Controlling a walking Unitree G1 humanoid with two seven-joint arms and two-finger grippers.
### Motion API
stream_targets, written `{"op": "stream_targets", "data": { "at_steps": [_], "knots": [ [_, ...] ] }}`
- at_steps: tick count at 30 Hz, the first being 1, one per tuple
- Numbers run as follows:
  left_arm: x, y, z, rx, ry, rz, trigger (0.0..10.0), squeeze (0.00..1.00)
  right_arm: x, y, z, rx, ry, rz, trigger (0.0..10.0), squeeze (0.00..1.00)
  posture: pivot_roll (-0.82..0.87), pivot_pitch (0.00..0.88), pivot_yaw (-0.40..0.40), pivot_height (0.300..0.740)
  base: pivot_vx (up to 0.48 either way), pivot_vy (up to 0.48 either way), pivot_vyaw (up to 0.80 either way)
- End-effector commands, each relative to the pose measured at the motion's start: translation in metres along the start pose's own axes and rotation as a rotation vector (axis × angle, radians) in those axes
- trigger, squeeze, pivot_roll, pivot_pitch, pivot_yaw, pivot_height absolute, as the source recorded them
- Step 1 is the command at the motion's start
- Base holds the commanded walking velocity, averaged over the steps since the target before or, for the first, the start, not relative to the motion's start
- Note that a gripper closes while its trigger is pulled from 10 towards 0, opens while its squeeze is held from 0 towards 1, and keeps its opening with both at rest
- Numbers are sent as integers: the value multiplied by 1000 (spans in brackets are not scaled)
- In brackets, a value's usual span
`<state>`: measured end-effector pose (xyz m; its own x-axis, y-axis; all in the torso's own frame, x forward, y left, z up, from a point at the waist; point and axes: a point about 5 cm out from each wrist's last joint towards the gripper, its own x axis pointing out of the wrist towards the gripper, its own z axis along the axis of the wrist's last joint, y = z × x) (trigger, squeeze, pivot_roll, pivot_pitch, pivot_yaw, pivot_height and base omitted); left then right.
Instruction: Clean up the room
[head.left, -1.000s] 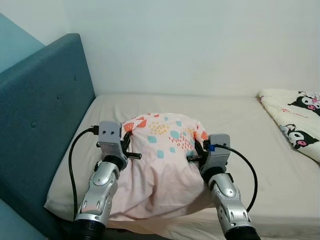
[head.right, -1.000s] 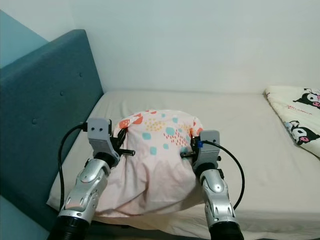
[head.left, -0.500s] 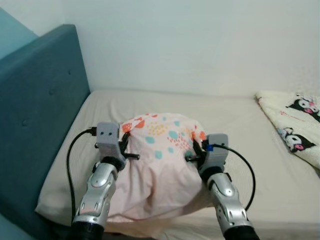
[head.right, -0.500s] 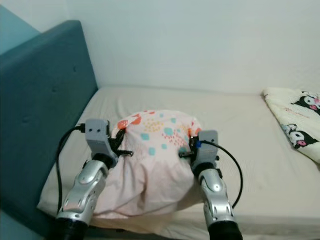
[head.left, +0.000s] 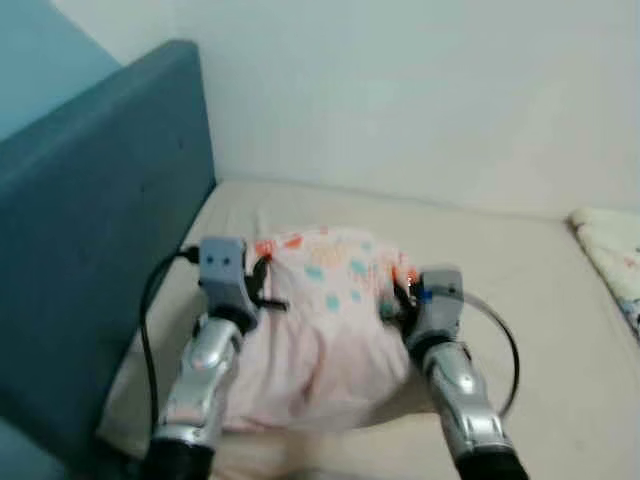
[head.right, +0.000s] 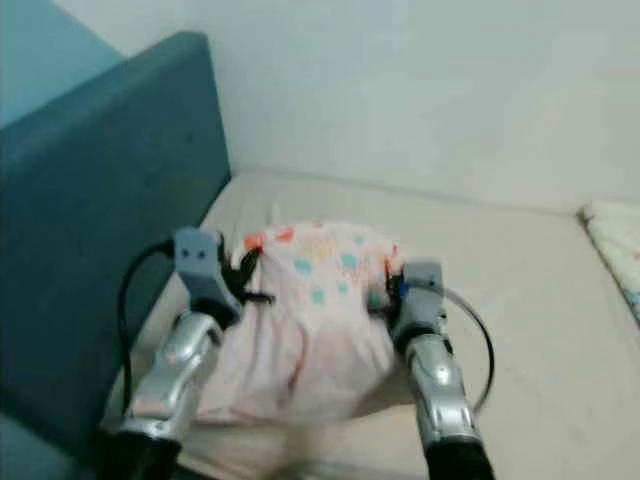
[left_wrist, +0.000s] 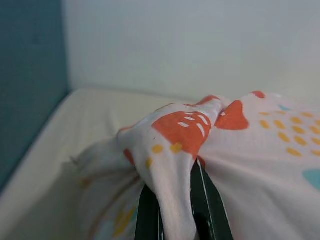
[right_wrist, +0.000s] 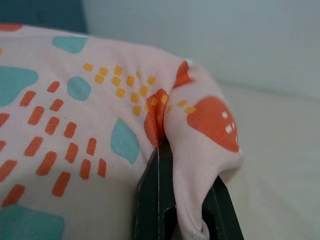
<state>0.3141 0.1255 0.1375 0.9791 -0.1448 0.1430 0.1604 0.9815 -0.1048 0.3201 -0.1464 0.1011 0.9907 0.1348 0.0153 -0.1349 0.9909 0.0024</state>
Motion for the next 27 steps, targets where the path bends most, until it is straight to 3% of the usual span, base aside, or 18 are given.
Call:
{"op": "stream_targets", "data": {
  "at_steps": [1,27],
  "knots": [
    [1,-2,10,5,-60,-12,10000,0,-4,-5,-3,-2,5,-22,10000,0,14,0,-59,740,0,0,0],
    [5,-7,11,38,-48,-68,10000,0,-4,-6,-4,12,3,-46,10000,0,20,0,-37,740,0,0,0]
  ]
}}
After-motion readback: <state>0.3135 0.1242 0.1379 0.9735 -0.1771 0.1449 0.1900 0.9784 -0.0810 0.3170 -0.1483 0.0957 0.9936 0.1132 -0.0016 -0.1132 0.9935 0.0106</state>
